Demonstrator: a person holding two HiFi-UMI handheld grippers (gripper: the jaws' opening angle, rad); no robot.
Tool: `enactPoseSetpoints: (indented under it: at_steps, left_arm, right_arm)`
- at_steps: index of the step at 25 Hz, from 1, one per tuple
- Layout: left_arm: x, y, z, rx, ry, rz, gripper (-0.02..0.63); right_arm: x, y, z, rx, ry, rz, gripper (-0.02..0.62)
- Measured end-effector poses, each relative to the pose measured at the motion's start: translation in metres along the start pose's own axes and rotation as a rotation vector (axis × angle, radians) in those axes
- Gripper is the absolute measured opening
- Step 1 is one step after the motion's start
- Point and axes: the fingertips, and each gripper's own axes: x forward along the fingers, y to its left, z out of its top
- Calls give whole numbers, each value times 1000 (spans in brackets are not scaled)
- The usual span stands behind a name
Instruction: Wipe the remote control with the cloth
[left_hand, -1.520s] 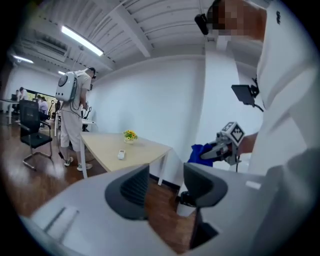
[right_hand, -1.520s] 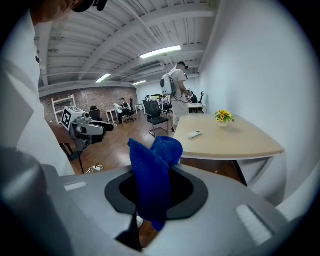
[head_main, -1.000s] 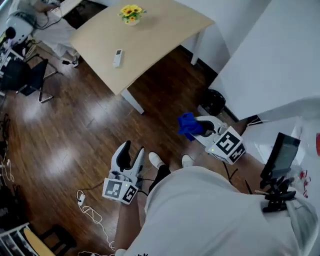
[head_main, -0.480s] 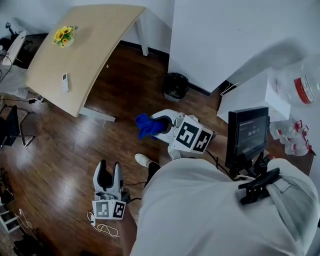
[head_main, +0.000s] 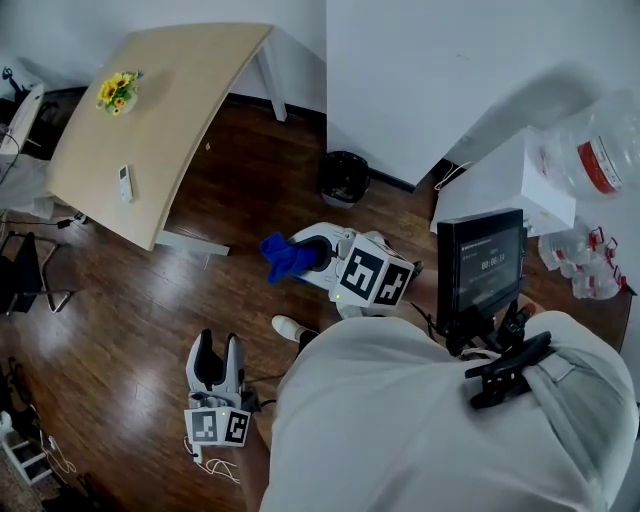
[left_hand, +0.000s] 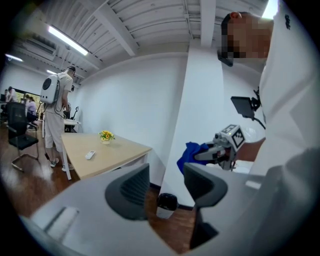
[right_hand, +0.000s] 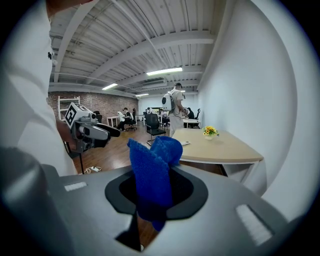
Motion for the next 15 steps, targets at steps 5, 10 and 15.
enactPoseSetpoints:
  at_steps: [5, 10, 15]
  left_arm:
    - [0, -3, -2, 6, 5, -5, 233]
    - [-3, -5, -2, 8, 7, -4, 233]
    - [-7, -5, -7, -9, 17, 4, 218]
  right_arm:
    - [0, 1, 1, -23, 10, 2, 77]
    - [4, 7, 0, -12, -5, 20, 77]
    - [2, 8, 2, -34, 6, 22, 77]
